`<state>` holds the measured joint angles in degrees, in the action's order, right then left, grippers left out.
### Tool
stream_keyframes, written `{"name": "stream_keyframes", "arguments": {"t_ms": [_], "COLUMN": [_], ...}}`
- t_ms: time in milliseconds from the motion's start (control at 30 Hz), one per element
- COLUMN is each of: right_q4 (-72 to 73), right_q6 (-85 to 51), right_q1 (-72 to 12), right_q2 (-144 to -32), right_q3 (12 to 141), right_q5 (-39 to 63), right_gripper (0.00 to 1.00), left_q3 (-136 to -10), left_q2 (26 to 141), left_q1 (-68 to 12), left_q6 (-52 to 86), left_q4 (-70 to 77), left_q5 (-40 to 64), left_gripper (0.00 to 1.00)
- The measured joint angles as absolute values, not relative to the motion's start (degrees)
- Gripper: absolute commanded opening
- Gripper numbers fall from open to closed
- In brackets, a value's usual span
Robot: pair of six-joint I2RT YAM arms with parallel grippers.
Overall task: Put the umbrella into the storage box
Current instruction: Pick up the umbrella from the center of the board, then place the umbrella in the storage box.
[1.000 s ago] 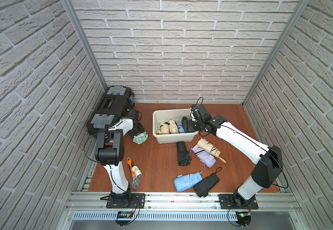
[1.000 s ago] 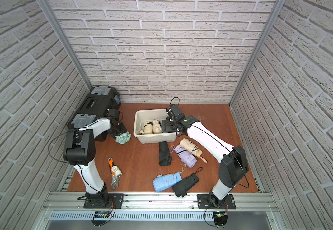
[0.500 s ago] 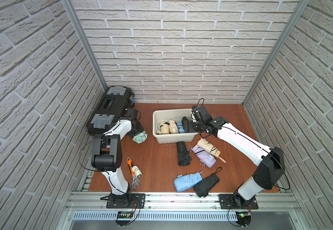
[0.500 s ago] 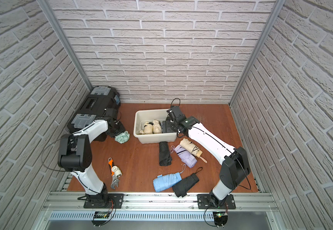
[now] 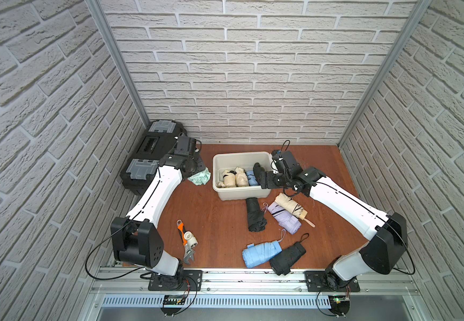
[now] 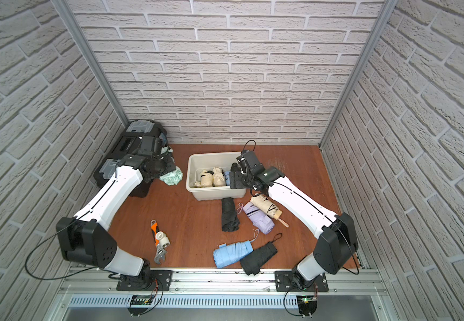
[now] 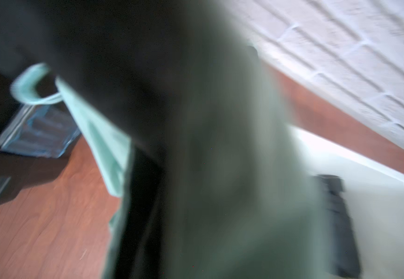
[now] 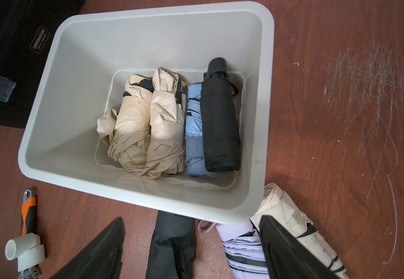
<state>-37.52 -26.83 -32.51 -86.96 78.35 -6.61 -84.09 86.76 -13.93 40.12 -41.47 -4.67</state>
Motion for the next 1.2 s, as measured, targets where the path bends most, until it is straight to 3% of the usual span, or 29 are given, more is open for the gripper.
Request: {"name": "stream_keyframes", "arguments": {"t_ms": [200,433,767,1200], "right_q4": [-38.02,-39.09,-40.36,-42.35], "right_q6": [-27.22,-28.32,-29.95,-31.33], "right_q1": [-32.21,-32.03,-32.03,-31.99], "right_q2": [-82.78,-74.91,-65.28,-62.43], "right_q3": [75.44,70.50,63.88,61.32], "right_q5": [-7.25,-10.11,-14.28,-16.49], "right_gripper": [0.89,0.89,0.89,0.89], "left_q3": [-95.11,-98.39,-99.29,-100.29], "left_q2": [90.21,99.68,110.52,115.24], "left_q1": [-23.16,-29.63,-32.56,-34.02], "left_q6": [39.68,41.19,43.53,47.83], "left_q4": [-41.43,-38.24,-35.05,-30.13], "left_q5": [-5.13,-3.95,-0.73,1.98], "left_gripper": [0.41,0.41,0.41,0.38]}}
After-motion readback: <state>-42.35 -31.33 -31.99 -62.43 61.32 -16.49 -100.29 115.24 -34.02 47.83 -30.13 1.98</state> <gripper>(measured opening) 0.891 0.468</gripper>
